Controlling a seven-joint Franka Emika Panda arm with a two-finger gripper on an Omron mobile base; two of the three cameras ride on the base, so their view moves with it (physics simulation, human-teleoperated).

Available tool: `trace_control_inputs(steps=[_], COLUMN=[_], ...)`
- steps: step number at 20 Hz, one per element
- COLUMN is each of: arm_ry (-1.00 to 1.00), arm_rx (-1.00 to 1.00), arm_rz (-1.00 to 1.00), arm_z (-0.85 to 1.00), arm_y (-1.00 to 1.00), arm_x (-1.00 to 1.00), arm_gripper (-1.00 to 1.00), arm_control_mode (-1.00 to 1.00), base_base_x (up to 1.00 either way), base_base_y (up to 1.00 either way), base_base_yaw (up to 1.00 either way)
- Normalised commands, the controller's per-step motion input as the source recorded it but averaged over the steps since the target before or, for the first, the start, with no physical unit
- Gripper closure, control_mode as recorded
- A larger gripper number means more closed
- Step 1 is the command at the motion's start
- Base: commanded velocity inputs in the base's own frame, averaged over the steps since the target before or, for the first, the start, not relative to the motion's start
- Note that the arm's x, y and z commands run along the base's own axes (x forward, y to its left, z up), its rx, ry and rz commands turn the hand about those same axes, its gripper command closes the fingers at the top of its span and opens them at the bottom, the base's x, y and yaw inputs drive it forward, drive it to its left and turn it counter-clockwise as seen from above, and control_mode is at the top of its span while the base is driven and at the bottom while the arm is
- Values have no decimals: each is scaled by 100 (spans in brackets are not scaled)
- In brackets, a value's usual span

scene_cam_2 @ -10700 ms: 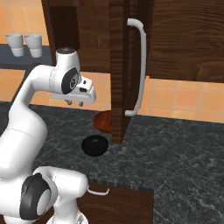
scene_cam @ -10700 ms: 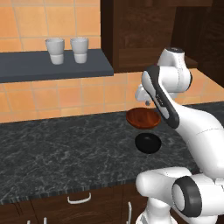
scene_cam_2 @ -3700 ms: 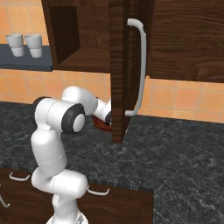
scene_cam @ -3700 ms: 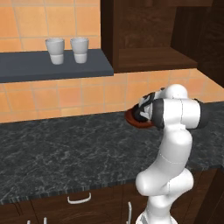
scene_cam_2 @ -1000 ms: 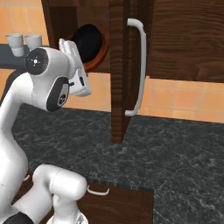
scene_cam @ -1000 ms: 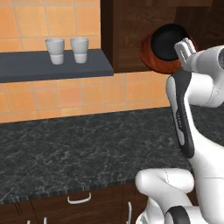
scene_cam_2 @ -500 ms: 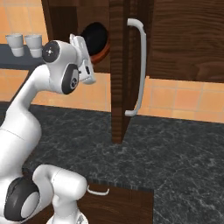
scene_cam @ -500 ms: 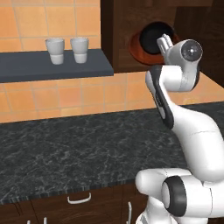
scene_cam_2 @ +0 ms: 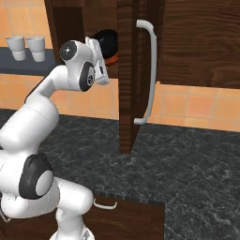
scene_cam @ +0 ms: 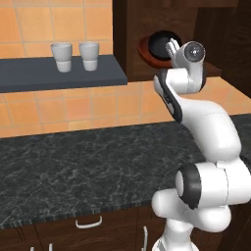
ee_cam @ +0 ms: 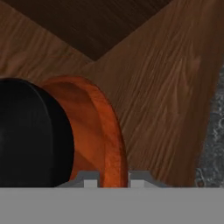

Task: Pick up the bowls on the counter and stack them on top of one another in the open cabinet. Place the smaller bowl on top of the larger bowl.

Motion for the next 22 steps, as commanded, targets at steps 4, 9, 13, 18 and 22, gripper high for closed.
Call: trace_control_inputs(steps=[4,9,13,18,22], arm_ry=[6,0,-8,-35,-35], arm_rx=[0,0,0,0,0], arm_rz=[0,0,0,-2,-8], arm_z=[0,0,-2,-3,-50], arm_y=[0,0,0,0,0], arm_x=[75,0,-74,-100,-100], arm_gripper=[100,-100,-100,-100,-100], arm_control_mode=[-100,-100,-100,-100,-100], base_base_x=[0,0,0,0,0], base_base_y=[0,0,0,0,0], base_base_yaw=[0,0,0,0,0])
